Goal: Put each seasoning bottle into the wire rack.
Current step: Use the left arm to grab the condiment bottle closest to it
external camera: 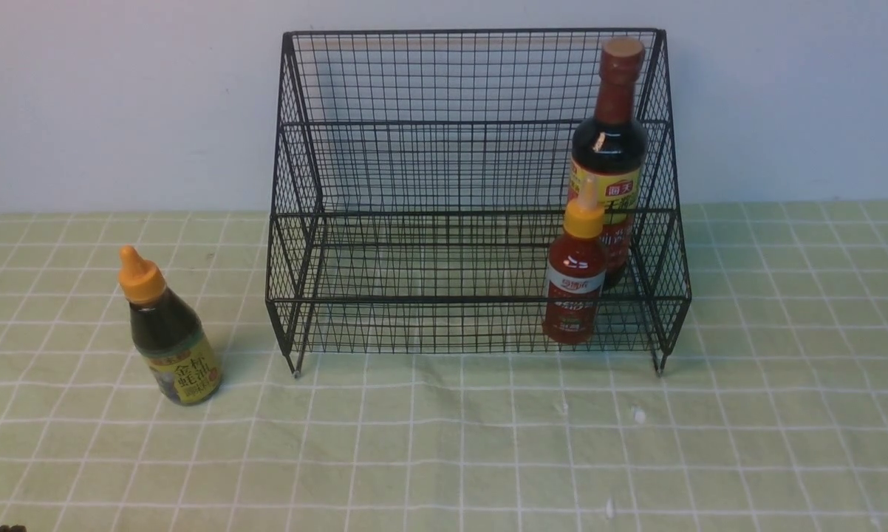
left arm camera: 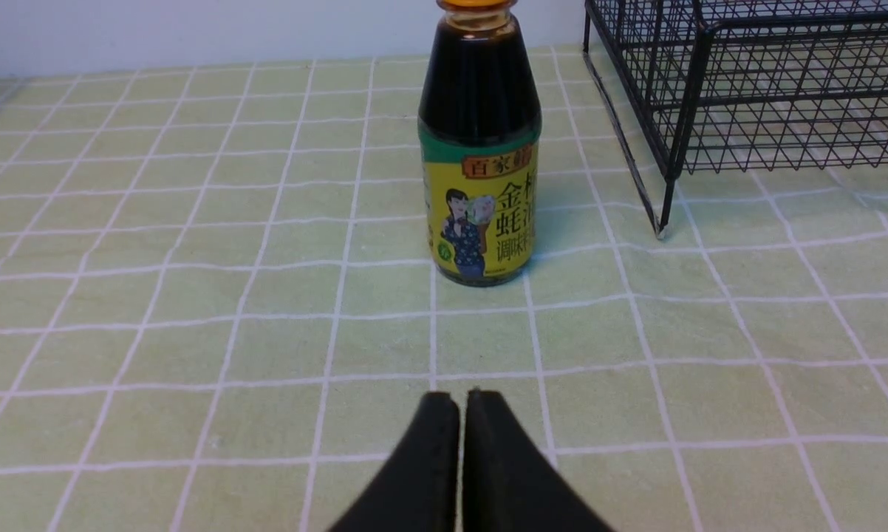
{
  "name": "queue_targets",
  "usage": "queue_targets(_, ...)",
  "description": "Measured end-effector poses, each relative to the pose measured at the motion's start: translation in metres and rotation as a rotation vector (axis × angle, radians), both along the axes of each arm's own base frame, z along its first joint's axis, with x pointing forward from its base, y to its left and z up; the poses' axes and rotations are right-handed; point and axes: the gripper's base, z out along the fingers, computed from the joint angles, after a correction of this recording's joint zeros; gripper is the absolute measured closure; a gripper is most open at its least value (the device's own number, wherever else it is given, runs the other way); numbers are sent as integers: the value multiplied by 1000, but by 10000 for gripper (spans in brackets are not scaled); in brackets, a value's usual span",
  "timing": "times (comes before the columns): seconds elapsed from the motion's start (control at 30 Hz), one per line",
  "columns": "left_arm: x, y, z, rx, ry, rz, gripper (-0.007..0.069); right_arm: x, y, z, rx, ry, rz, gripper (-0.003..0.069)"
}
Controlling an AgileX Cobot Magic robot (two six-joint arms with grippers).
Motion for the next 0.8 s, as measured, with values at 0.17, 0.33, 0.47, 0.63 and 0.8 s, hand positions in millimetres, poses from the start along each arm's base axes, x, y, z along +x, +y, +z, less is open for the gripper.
queue_targets(0.17,0,0,0,0,0,0,631,17,6,-33,-36,89,2,673)
queue_targets(0.33,0,0,0,0,0,0,631,28,9,-60,-77,147,-6,673)
queue_targets(0.47,0,0,0,0,0,0,631,32,7,-86,-122,119,-70,673)
queue_targets(0.63,0,0,0,0,0,0,631,38,1,-140,-182,144,-254,673)
queue_targets(0.8,0,0,0,0,0,0,631,45,-4,-194,-201,255,-333,673)
